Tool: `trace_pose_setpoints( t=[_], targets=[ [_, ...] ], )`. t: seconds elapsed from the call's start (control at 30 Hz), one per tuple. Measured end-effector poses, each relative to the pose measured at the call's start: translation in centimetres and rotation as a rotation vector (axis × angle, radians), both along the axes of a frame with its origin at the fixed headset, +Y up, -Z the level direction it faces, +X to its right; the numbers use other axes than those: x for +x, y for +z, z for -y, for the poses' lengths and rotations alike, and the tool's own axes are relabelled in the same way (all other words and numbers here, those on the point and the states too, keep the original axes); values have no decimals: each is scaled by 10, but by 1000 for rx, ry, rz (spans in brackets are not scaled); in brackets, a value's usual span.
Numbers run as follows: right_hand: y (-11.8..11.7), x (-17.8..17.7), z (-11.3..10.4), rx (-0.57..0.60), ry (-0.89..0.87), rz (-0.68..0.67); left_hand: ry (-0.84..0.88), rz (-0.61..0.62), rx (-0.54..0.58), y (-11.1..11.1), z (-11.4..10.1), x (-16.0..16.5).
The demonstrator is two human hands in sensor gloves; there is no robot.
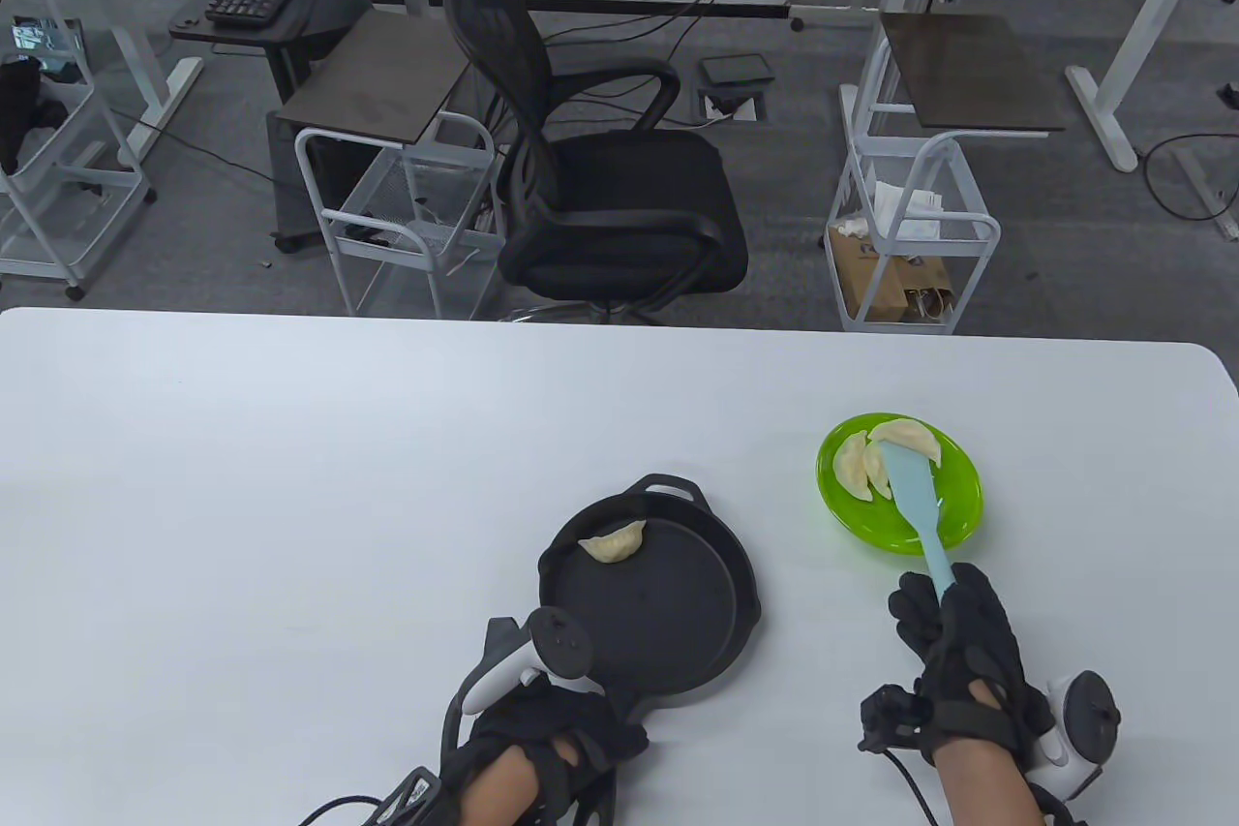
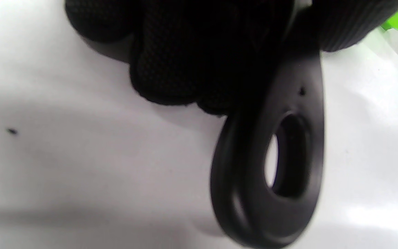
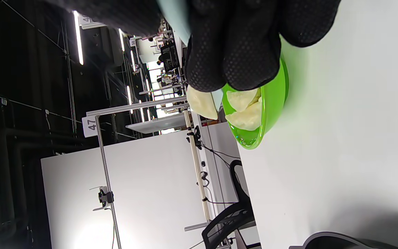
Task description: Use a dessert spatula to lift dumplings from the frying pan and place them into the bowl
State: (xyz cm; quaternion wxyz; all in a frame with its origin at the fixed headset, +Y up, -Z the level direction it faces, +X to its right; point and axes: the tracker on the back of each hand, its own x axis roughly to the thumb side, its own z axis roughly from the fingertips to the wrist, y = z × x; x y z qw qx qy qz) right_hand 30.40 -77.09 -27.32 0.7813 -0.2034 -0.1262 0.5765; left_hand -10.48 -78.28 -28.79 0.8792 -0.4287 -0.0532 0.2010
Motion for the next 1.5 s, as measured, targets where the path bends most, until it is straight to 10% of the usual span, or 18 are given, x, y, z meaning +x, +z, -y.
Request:
trace_pose_setpoints(
  t=[1.5],
  targets=[
    [-11,18,-13,-20,367,-17,0,-1,0,0,0,-1]
  ],
)
